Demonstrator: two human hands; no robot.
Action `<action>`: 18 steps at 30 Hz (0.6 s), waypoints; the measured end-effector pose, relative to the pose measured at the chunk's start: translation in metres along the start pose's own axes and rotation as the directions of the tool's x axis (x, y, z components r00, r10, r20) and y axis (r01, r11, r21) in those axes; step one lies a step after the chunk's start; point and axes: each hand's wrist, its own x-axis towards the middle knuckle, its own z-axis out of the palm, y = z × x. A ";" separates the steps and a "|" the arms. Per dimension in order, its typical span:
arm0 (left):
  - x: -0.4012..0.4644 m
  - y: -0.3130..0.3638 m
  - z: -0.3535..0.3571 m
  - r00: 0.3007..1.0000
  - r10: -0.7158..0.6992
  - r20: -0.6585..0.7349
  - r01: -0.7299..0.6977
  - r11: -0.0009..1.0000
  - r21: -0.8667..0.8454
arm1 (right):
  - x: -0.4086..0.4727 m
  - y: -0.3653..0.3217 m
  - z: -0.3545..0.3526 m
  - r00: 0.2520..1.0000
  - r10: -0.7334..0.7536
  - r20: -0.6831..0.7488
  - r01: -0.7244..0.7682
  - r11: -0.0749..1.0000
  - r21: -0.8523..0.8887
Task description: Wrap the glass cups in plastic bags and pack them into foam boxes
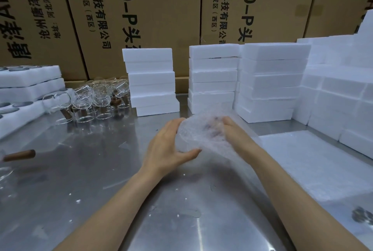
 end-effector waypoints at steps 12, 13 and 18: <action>0.008 -0.023 0.000 0.824 -0.546 -0.150 0.492 0.822 -0.288 | -0.006 -0.009 0.006 0.623 -0.574 -0.531 0.501 0.815 -0.293; 0.009 -0.022 -0.001 0.807 -0.578 -0.122 0.507 0.785 -0.357 | -0.004 -0.010 0.002 0.589 -0.528 -0.612 0.490 0.835 -0.250; 0.009 -0.011 -0.005 0.860 -0.501 0.099 0.438 0.625 -0.646 | 0.010 0.002 -0.015 0.831 -0.164 -0.532 0.244 0.966 0.083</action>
